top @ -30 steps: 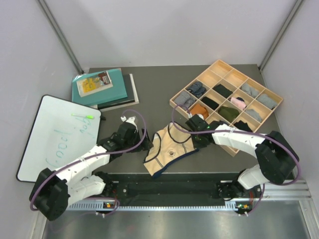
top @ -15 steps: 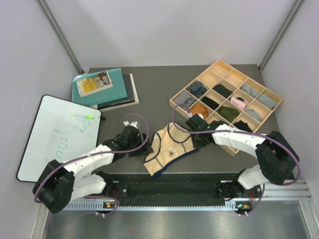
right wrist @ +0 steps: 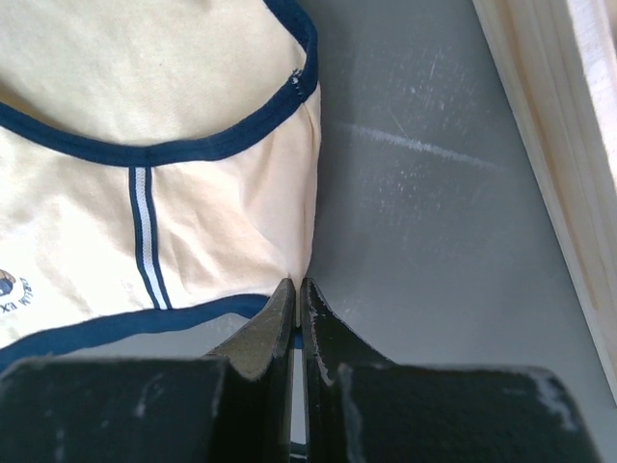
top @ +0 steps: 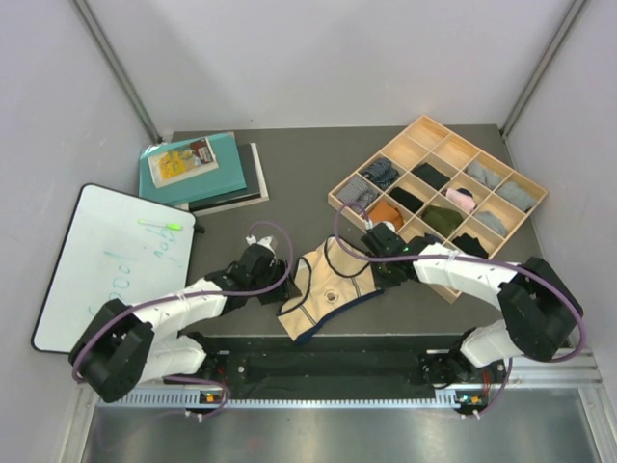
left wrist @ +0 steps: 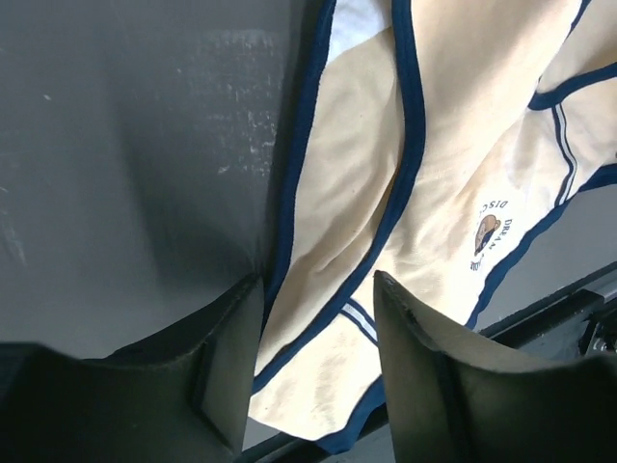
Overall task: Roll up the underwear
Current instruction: Flatten out the underwear at the center of the board.
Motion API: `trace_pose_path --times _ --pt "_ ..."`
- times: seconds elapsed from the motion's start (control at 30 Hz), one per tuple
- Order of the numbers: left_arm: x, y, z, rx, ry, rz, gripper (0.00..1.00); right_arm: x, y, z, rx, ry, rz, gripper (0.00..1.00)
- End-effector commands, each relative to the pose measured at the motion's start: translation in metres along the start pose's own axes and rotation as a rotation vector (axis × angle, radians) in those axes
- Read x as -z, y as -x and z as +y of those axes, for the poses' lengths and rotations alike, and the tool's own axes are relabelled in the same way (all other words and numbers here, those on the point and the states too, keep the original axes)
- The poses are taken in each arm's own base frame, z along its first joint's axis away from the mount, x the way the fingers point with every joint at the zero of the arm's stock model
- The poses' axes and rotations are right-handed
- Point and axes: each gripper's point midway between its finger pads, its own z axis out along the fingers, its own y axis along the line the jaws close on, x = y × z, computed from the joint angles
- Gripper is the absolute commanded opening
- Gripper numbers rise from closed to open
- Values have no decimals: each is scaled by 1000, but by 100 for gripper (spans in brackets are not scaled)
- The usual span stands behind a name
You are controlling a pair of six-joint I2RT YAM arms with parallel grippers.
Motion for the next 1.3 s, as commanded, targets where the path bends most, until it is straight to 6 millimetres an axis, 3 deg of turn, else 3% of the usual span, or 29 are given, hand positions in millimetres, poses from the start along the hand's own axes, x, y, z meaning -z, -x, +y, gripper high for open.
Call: trace_pose_path --times 0.0,0.17,0.3,0.47,0.5,0.57,0.67,0.7,0.83,0.9,0.93,0.97,1.03,1.07,1.13,1.17,1.27 --pt "-3 -34 23 14 69 104 52 8 14 4 -35 39 -64 2" --pt "-7 -47 31 -25 126 127 34 6 12 5 -41 47 -63 3" --pt "-11 -48 38 -17 174 117 0 6 10 6 -46 54 -63 3" --pt "-9 -10 42 -70 293 -4 0 7 9 10 -60 80 -67 2" --pt "-8 3 36 -97 302 -22 0 6 8 12 -63 95 -63 2" --pt "-11 13 40 -128 356 -20 0 5 8 17 -80 117 -64 1" --pt "-9 43 46 -197 461 -50 0 3 7 19 -110 125 -65 0" --pt "-8 49 56 -193 506 -46 0 3 7 18 -121 120 -68 0" --pt "-3 72 63 -195 554 -65 0 0 3 16 -159 100 -59 0" --pt "-1 78 50 -200 509 -69 0 -2 -3 15 -173 99 -40 0" --pt "-2 80 43 -205 476 -69 1 -3 -6 16 -187 103 -33 0" --pt "-1 80 39 -207 456 -66 15 -3 -9 17 -194 111 -28 0" --pt "2 80 27 -203 399 -67 26 -3 -16 15 -210 111 -20 0" --pt "4 82 22 -206 381 -71 46 -3 -18 14 -211 108 -20 0" --pt "12 85 14 -202 355 -87 63 -2 -19 13 -214 108 -26 0" --pt "16 88 9 -202 339 -100 67 -2 -19 11 -213 102 -29 0" --pt "26 91 -4 -186 283 -127 68 1 -14 10 -203 93 -39 0"
